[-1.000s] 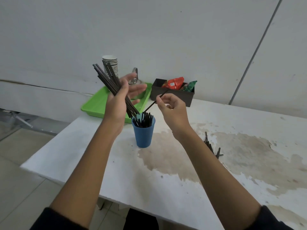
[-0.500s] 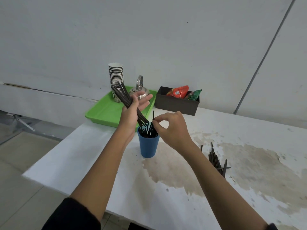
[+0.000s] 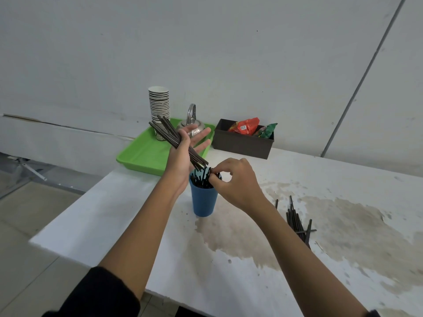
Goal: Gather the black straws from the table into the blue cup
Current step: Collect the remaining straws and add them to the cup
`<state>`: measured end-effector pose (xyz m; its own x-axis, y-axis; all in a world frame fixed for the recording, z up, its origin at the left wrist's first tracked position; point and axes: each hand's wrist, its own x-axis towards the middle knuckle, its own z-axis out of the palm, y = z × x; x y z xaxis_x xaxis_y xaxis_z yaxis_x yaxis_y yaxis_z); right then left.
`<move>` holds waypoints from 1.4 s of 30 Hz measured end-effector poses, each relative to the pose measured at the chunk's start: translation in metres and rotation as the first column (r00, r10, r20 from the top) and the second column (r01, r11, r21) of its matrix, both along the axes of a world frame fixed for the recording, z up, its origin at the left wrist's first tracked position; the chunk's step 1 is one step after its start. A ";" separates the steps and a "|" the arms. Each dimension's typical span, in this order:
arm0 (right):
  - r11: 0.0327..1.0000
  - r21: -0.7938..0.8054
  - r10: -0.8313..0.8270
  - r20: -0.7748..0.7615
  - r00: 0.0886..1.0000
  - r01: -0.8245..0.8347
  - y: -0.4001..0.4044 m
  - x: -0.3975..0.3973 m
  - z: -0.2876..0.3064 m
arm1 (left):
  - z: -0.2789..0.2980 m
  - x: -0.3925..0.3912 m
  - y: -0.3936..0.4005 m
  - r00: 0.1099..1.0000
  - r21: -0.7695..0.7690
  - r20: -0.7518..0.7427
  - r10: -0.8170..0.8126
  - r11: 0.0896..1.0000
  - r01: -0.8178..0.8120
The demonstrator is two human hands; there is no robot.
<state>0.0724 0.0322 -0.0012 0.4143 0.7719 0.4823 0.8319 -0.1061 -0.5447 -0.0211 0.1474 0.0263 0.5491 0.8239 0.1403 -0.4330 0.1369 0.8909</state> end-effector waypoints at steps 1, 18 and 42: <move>1.000 -0.001 0.010 0.008 1.000 -0.010 -0.001 0.000 0.000 | 0.000 0.000 0.000 1.000 0.006 -0.011 0.001 1.000 0.000; 0.998 0.061 0.005 -0.106 0.994 0.002 -0.007 -0.005 -0.005 | -0.028 -0.016 -0.001 0.798 0.171 -0.574 -0.185 0.926 0.337; 0.977 0.172 0.191 -0.468 0.863 -0.123 0.012 -0.007 0.038 | -0.027 -0.013 0.005 0.701 0.216 -0.710 -0.073 0.924 0.314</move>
